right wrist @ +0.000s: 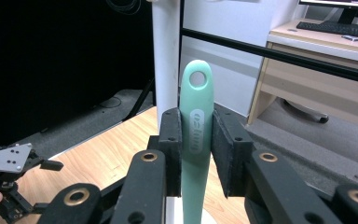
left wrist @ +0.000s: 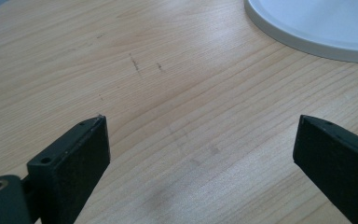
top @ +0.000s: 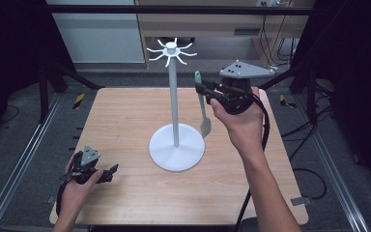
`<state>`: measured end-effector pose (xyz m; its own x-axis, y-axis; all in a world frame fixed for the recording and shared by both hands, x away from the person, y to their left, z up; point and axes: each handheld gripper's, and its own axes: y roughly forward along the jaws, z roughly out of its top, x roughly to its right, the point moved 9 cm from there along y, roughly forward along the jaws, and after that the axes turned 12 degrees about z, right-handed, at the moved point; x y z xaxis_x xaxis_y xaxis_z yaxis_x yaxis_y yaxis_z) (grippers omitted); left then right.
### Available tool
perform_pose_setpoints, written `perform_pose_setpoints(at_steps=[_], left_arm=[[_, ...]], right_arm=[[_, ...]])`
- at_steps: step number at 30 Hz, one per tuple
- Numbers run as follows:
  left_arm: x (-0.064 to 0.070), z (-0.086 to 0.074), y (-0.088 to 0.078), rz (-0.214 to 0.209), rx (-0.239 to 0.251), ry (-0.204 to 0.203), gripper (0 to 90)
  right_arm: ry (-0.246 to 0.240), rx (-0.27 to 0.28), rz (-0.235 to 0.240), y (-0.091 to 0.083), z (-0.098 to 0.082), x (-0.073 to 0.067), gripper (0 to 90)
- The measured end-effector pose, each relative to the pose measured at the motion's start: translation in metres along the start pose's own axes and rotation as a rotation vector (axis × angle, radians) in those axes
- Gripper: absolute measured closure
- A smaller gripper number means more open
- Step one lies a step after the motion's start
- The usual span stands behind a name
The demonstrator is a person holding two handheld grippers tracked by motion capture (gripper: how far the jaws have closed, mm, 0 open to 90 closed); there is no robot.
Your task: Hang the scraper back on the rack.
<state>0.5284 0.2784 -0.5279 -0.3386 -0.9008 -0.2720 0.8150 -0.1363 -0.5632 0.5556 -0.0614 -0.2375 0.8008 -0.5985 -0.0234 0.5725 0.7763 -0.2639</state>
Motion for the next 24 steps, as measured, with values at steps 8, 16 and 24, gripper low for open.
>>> perform_pose_setpoints(at_steps=[8, 16, 24], left_arm=[[0.0, 0.0, 0.0, 0.0, -0.001, 0.001, 3.4], [0.0, 0.0, 0.0, 0.0, -0.002, 0.002, 3.5], [0.0, 0.0, 0.0, -0.001, -0.001, 0.002, 3.4]], right_arm=[[-0.005, 0.014, 0.008, -0.001, 0.006, -0.007, 74.5], [-0.015, 0.029, 0.014, -0.004, 0.011, -0.012, 74.5], [-0.018, 0.038, 0.016, -0.004, 0.014, -0.014, 74.5]])
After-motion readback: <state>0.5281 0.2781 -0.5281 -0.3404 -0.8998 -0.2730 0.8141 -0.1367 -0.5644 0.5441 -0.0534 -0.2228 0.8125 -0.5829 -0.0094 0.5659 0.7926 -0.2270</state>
